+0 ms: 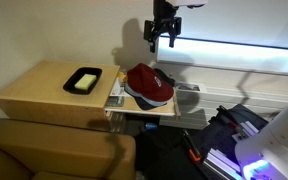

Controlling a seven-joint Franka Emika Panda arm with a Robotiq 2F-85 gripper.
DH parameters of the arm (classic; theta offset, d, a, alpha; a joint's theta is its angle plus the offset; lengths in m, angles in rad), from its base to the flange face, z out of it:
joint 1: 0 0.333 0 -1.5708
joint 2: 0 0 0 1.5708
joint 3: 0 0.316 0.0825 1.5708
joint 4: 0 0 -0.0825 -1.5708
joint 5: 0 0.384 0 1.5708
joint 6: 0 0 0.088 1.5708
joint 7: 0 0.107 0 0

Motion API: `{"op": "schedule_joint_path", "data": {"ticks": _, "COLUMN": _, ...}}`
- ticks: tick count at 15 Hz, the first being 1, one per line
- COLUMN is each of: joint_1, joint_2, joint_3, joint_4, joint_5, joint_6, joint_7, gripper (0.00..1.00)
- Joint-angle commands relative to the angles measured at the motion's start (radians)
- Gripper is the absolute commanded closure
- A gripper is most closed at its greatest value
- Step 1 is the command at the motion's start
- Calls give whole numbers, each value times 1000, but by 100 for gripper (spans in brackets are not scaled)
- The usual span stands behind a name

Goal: Put the red cap on the window sill

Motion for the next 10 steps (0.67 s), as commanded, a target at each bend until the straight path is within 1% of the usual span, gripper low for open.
{"op": "schedule_joint_path", "data": {"ticks": 1, "joint_1": -4, "joint_2": 57, "joint_3": -5, "joint_4": -1, "joint_5": -20, "joint_6": 40, "joint_7": 23, "gripper": 0}}
{"op": "schedule_joint_path", "data": {"ticks": 3, "joint_1": 6, "joint_2": 105, "joint_3": -9, "joint_4": -6, "joint_5": 27, "joint_6": 126, "joint_7": 22, "gripper": 0}}
{"op": "schedule_joint_path", "data": {"ticks": 6, "joint_1": 10, "joint_2": 196, "joint_3": -3, "joint_4": -11, "joint_5": 44, "joint_6": 329, "joint_7": 50, "gripper": 0}}
{"op": "schedule_joint_path", "data": {"ticks": 7, "joint_1": 9, "joint_2": 235, "joint_3": -1, "joint_4": -12, "joint_5": 14, "joint_6": 406, "joint_7": 83, "gripper": 0}}
{"op": "schedule_joint_path", "data": {"ticks": 8, "joint_1": 9, "joint_2": 270, "joint_3": -6, "joint_4": -9, "joint_5": -3, "joint_6": 460, "joint_7": 101, "gripper": 0}}
{"op": "schedule_joint_path", "data": {"ticks": 10, "joint_1": 16, "joint_2": 342, "joint_3": -21, "joint_4": -3, "joint_5": -74, "joint_6": 569, "joint_7": 168, "gripper": 0}}
